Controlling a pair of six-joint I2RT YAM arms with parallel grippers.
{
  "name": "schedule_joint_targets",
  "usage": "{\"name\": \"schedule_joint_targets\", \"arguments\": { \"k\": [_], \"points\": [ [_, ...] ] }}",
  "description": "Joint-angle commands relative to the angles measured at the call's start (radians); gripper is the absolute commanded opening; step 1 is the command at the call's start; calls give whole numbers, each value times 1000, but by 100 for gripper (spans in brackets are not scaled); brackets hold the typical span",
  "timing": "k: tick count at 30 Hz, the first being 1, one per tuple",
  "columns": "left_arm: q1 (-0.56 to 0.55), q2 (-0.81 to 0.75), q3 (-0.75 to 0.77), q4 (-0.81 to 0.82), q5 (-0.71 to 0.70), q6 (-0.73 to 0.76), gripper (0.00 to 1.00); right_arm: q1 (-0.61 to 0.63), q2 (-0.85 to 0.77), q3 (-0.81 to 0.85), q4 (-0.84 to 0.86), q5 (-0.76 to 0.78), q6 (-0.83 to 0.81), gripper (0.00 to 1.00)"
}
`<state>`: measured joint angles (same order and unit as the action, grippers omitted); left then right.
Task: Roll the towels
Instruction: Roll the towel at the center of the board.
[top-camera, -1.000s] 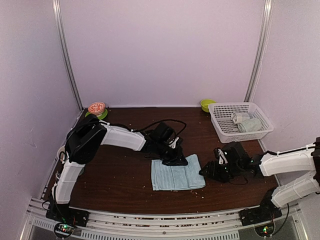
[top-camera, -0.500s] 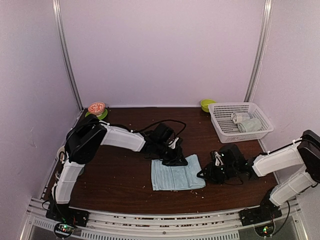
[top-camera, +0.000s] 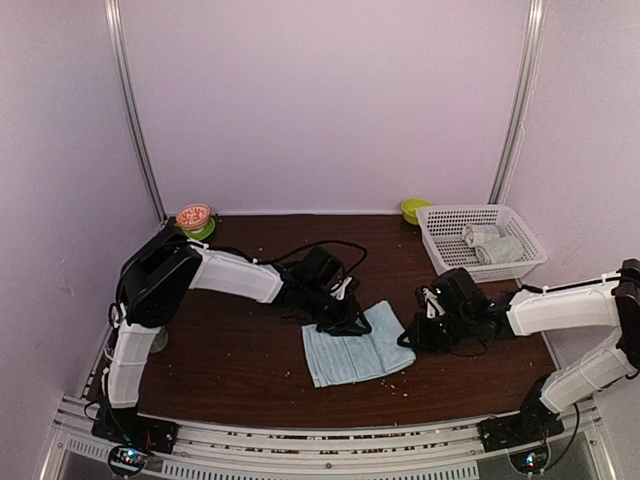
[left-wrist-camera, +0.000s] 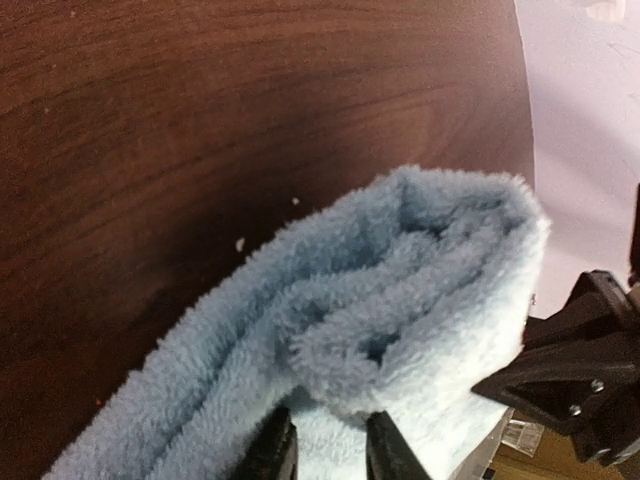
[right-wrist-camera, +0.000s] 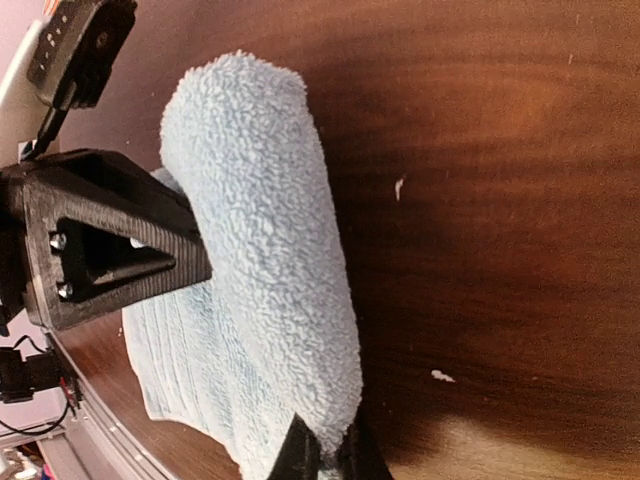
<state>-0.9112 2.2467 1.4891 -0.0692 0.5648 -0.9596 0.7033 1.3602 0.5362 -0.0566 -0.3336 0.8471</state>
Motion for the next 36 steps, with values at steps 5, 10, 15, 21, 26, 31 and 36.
{"name": "schedule_joint_targets", "arguments": {
  "k": [5, 10, 15, 21, 26, 31, 36],
  "points": [
    [4, -162, -46, -132, -52, 99, 28, 18, 8, 232, -466, 307, -244, 0],
    [6, -203, -102, -110, -73, 101, 27, 73, 88, 330, -569, 436, -259, 0],
    [8, -202, -132, -69, -71, 89, 26, 162, 185, 428, -641, 584, -235, 0],
    [11, -177, -131, -89, -102, 105, 24, 242, 283, 537, -699, 684, -195, 0],
    [17, -166, -141, -158, -184, 121, 18, 279, 317, 587, -725, 707, -182, 0],
    [18, -164, -149, -198, -249, 136, 8, 288, 327, 594, -718, 698, -180, 0],
    [18, -126, -156, -190, -246, 126, 0, 313, 327, 602, -678, 660, -197, 0]
  ]
}}
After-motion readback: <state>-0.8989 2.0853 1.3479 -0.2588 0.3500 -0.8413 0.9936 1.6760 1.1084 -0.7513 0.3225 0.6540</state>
